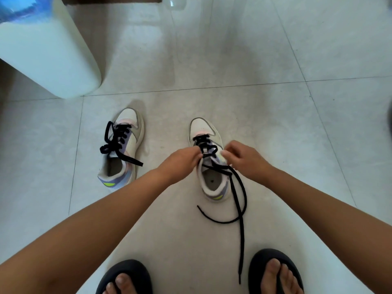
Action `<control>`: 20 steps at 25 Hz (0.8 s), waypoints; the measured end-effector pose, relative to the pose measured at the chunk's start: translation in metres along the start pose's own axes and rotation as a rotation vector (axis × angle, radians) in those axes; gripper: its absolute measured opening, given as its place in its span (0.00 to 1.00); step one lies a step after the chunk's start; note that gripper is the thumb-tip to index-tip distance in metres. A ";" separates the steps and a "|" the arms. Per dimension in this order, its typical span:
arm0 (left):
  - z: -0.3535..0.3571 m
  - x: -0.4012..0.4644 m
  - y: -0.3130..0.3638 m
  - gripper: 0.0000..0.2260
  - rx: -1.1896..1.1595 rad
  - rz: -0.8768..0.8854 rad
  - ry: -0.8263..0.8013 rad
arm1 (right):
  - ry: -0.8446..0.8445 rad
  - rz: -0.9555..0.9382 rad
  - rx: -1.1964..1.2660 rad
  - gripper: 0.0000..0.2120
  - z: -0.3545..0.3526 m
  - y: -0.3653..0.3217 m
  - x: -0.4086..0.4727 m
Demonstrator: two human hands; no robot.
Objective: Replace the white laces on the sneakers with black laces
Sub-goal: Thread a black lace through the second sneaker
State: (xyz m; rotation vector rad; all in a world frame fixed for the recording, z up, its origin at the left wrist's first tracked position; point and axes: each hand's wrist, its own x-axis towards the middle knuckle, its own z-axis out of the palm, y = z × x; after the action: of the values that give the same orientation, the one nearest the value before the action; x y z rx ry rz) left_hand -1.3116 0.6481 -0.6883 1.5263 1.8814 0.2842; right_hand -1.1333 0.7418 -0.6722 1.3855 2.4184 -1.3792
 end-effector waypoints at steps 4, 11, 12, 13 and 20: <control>0.000 0.018 0.017 0.09 0.149 0.050 -0.055 | -0.171 -0.063 -0.751 0.13 0.002 -0.037 0.024; -0.002 0.007 0.005 0.10 -0.086 0.057 0.039 | -0.018 -0.150 -0.327 0.10 0.000 -0.006 0.019; 0.004 0.000 0.000 0.10 -0.143 0.048 0.090 | 0.094 -0.127 -0.259 0.10 0.005 0.007 0.009; 0.010 -0.006 -0.003 0.10 -0.163 0.042 0.129 | 0.156 -0.106 -0.237 0.11 0.013 0.017 0.000; 0.006 0.006 0.012 0.14 -0.119 -0.161 0.091 | 0.067 0.019 -0.019 0.13 0.007 0.001 0.005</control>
State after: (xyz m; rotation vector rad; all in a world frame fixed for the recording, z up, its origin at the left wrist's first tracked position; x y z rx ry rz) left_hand -1.2989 0.6555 -0.6875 1.2940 2.0082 0.3907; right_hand -1.1381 0.7403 -0.6789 1.4702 2.4453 -1.3229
